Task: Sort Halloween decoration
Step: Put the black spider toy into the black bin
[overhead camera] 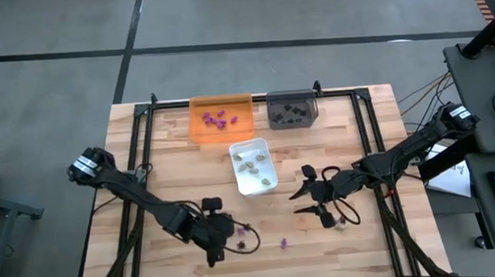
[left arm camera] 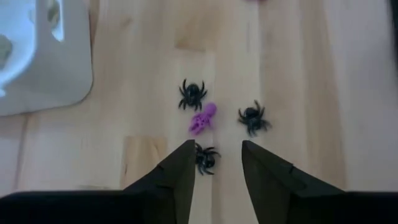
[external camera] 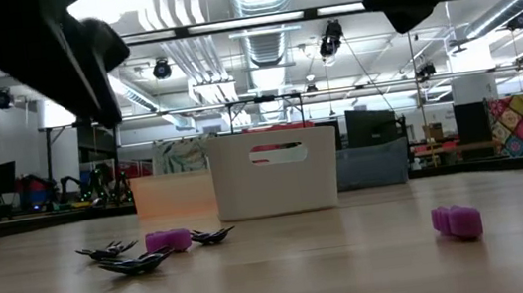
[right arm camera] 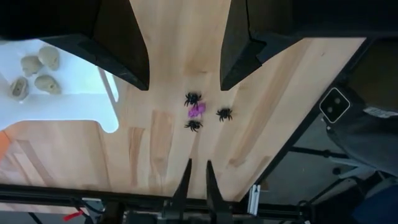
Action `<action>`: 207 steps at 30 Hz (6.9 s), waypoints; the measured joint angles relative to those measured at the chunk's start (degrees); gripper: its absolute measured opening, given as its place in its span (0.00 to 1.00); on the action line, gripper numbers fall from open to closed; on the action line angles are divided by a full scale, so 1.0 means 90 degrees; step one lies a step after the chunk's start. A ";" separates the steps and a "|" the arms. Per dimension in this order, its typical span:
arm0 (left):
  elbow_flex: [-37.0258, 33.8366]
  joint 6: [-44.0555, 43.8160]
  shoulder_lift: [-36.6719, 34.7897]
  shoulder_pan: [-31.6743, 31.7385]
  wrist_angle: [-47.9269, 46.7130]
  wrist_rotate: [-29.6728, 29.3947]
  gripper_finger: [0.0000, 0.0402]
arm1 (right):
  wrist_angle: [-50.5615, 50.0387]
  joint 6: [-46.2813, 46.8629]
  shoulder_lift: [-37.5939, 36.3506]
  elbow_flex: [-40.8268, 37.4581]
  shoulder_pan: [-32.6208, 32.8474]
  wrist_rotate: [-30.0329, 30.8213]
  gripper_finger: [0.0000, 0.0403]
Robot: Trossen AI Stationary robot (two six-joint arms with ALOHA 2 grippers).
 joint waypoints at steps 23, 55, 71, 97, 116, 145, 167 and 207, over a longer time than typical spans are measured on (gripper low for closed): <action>-0.1451 -0.0262 0.0445 -0.0002 0.2000 -0.0280 0.25 | 0.0141 -0.0059 0.0002 0.0000 -0.0131 0.0013 0.45; -0.2336 -0.0404 0.0430 0.0001 0.3312 -0.0333 0.06 | 0.0160 0.0350 0.0010 -0.0012 -0.0131 0.0006 0.45; -0.2285 -0.0523 0.0431 0.0001 0.3312 -0.0321 0.00 | 0.0160 0.0385 0.0012 -0.0019 -0.0131 0.0005 0.45; -0.2280 0.0457 -0.0169 0.0001 0.3660 0.0716 0.00 | 0.0160 0.0441 0.0012 -0.0075 -0.0131 0.0010 0.45; -0.3110 0.0935 -0.0169 0.0297 0.5012 0.0141 0.00 | 0.0162 0.0438 0.0012 -0.0075 -0.0141 0.0203 0.45; -0.3235 0.0626 0.0166 0.0367 0.5168 -0.0121 0.26 | 0.0165 0.0513 0.0012 -0.0078 -0.0141 0.0386 0.45; -0.3223 0.0633 0.0508 0.0365 0.5559 0.0131 0.19 | 0.0162 0.0505 0.0012 -0.0131 -0.0141 0.0512 0.45; -0.3242 0.0330 -0.0271 0.0353 0.5265 0.0517 0.00 | 0.0169 0.0508 0.0012 -0.0131 -0.0143 0.0670 0.45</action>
